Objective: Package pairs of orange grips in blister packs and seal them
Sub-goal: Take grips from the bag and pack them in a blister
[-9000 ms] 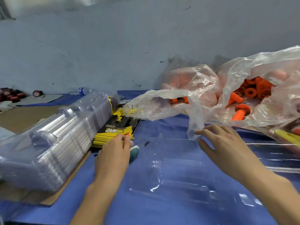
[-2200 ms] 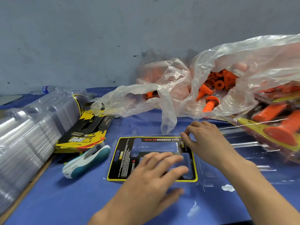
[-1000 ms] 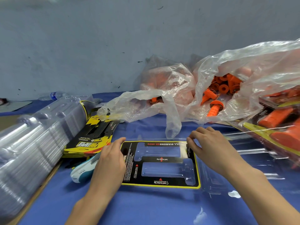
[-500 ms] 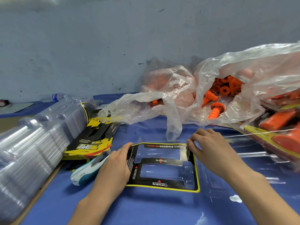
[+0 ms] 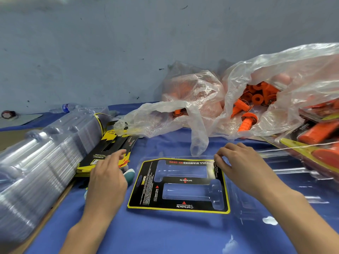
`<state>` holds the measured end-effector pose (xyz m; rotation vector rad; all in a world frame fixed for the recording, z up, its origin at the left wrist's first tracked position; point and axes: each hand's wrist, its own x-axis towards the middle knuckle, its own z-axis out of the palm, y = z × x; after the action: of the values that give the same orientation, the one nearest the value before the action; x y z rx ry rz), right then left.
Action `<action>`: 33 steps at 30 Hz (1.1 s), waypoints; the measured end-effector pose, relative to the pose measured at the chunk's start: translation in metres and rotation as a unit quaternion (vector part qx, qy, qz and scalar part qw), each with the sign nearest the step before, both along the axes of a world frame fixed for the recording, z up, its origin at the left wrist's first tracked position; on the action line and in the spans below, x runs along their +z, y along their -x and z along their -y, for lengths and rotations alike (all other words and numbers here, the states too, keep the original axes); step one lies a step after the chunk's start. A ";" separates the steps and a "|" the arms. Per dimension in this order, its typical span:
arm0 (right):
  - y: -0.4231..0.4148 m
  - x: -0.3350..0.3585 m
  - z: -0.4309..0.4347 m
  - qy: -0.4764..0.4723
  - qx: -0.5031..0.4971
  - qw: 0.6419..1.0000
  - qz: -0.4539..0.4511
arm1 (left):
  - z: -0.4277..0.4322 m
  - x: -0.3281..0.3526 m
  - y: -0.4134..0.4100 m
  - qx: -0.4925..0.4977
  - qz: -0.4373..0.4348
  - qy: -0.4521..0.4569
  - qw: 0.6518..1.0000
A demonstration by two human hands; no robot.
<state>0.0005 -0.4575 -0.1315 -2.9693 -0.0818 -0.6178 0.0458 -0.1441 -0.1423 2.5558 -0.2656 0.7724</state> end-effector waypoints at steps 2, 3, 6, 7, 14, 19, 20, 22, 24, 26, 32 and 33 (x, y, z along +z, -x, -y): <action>0.001 0.001 -0.001 0.002 -0.003 1.000 0.003 | -0.007 0.000 0.001 0.016 -0.002 0.029 0.999; 0.001 0.001 -0.001 0.002 -0.004 1.000 0.005 | -0.009 0.000 0.001 0.018 -0.001 0.041 0.999; 0.002 0.003 -0.003 0.002 -0.008 1.000 0.013 | -0.009 -0.002 0.002 0.009 0.003 0.065 0.998; 0.002 0.003 -0.003 0.000 -0.010 1.000 0.013 | -0.009 -0.002 0.001 0.001 0.004 0.068 0.998; 0.003 0.003 -0.003 0.015 -0.018 1.000 -0.002 | -0.004 -0.009 0.000 -0.055 -0.013 0.066 0.996; 0.003 0.006 -0.002 0.038 -0.018 0.999 -0.003 | -0.002 -0.009 0.001 -0.076 -0.023 0.064 0.995; 0.002 0.008 -0.002 0.051 -0.018 0.999 0.000 | -0.001 -0.010 0.002 -0.079 -0.024 0.062 0.995; 0.000 0.013 -0.003 0.075 -0.014 0.997 0.005 | 0.003 -0.012 0.004 -0.086 -0.037 0.061 0.994; -0.003 0.017 -0.004 0.087 -0.008 0.996 0.008 | 0.008 -0.015 0.006 -0.094 -0.064 0.069 0.991; -0.005 0.020 -0.005 0.085 -0.001 0.996 0.005 | 0.011 -0.016 0.008 -0.099 -0.088 0.066 0.989; -0.008 0.027 -0.005 0.062 0.041 0.997 0.024 | 0.012 -0.016 0.008 -0.082 -0.092 0.070 0.990; -0.010 0.030 -0.004 0.063 0.045 0.997 0.030 | 0.012 -0.016 0.008 -0.080 -0.092 0.069 0.990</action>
<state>0.0102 -0.4538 -0.1016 -3.0471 -0.2666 -0.7148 0.0382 -0.1561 -0.1586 2.4202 -0.3403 0.4760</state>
